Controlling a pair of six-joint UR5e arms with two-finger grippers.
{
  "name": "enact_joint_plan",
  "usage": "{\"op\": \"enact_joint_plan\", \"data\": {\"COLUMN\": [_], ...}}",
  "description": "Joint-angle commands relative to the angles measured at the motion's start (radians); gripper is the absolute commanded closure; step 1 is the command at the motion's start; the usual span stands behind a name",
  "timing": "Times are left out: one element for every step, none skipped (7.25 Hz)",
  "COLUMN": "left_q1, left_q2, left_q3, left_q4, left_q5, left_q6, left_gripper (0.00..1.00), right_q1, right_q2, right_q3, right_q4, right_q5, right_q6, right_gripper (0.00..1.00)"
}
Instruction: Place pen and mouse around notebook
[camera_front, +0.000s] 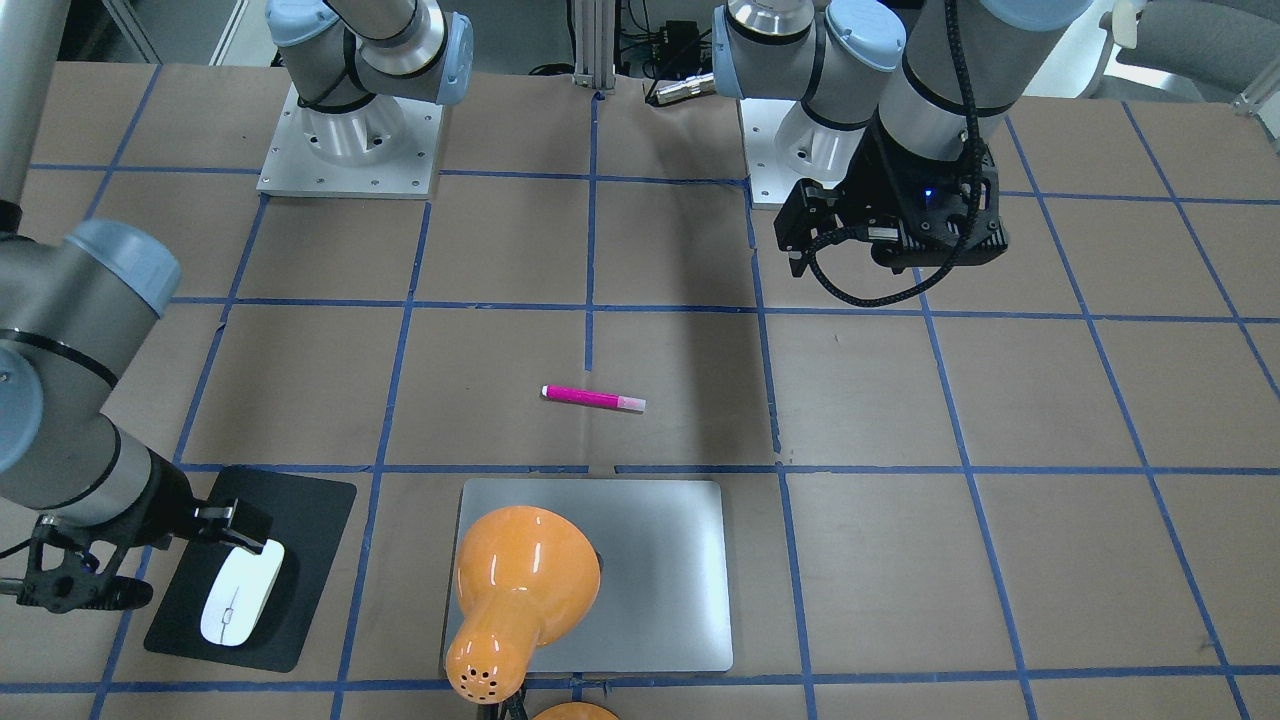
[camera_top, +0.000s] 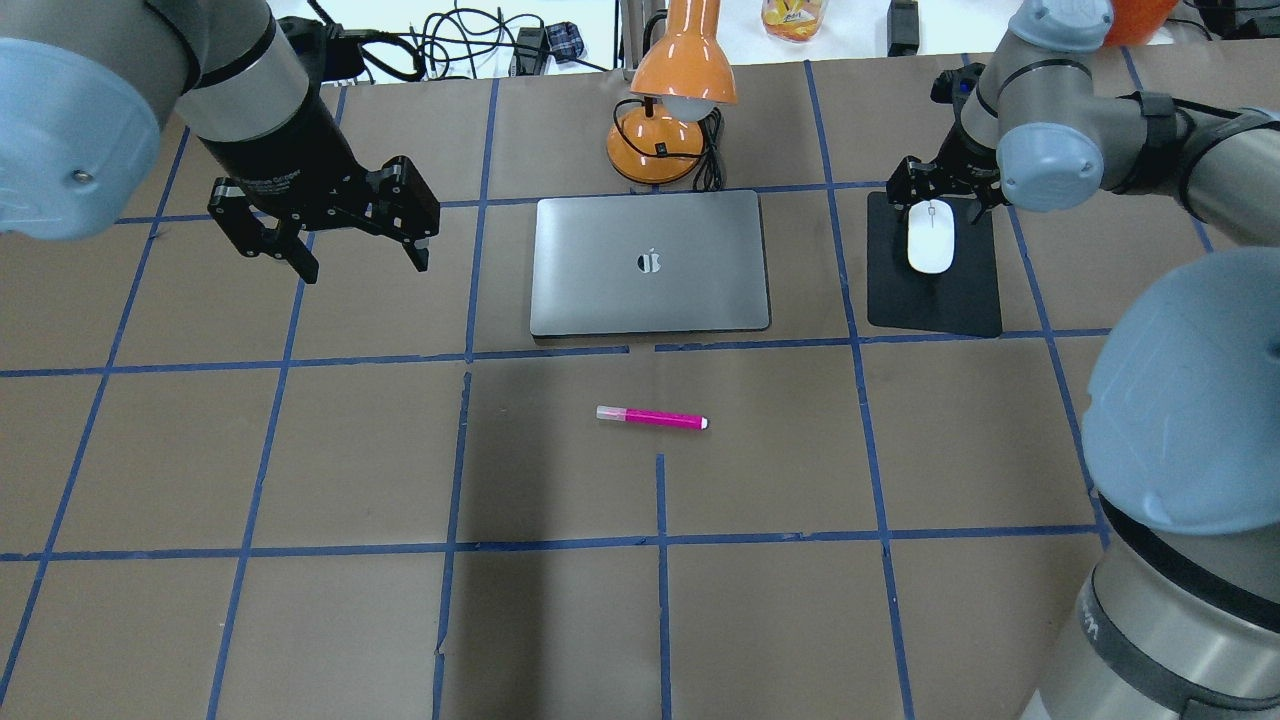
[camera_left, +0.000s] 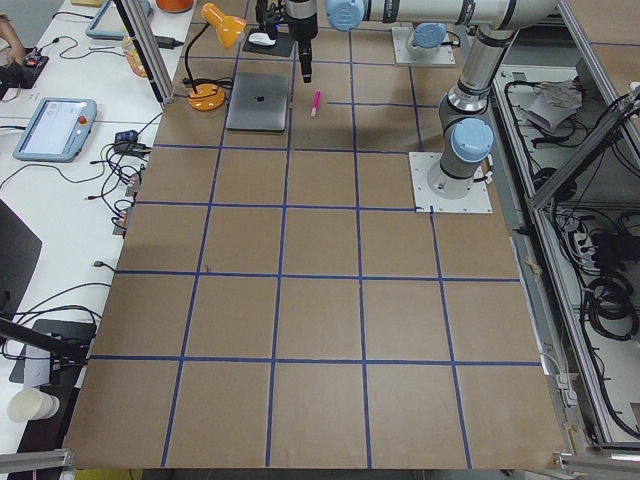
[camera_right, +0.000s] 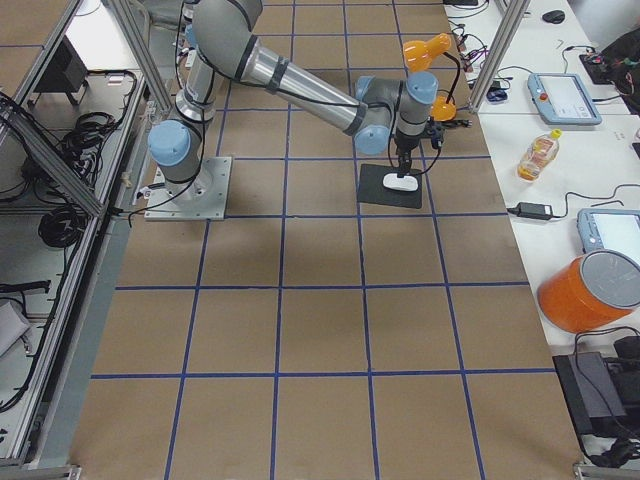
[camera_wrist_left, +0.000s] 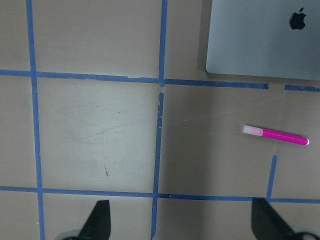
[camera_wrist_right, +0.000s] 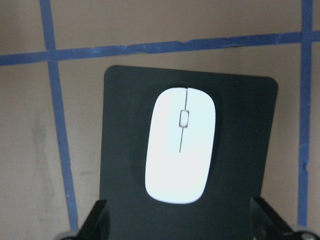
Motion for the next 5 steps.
{"op": "enact_joint_plan", "data": {"left_q1": [0.0, 0.0, 0.0, 0.0, 0.0], "left_q2": [0.0, 0.0, -0.005, -0.008, -0.007], "left_q3": [0.001, 0.001, 0.01, 0.014, 0.013], "left_q4": [0.001, 0.001, 0.0, 0.0, 0.0], "left_q5": [0.003, 0.002, 0.002, 0.0, 0.0], "left_q6": [0.0, 0.0, 0.0, -0.003, -0.003], "left_gripper": [0.0, 0.0, 0.0, 0.0, 0.0], "right_q1": [0.007, 0.035, 0.091, 0.133, 0.154], "right_q2": [-0.199, -0.281, -0.339, -0.352, -0.404], "right_q3": [0.011, 0.017, 0.029, 0.055, 0.085], "right_q4": [0.254, 0.341, 0.38, 0.382, 0.382], "right_q5": [-0.019, -0.019, -0.017, -0.019, -0.014], "right_q6": [0.03, 0.095, 0.213, 0.237, 0.252], "right_gripper": [0.0, 0.0, 0.0, 0.0, 0.0]}}
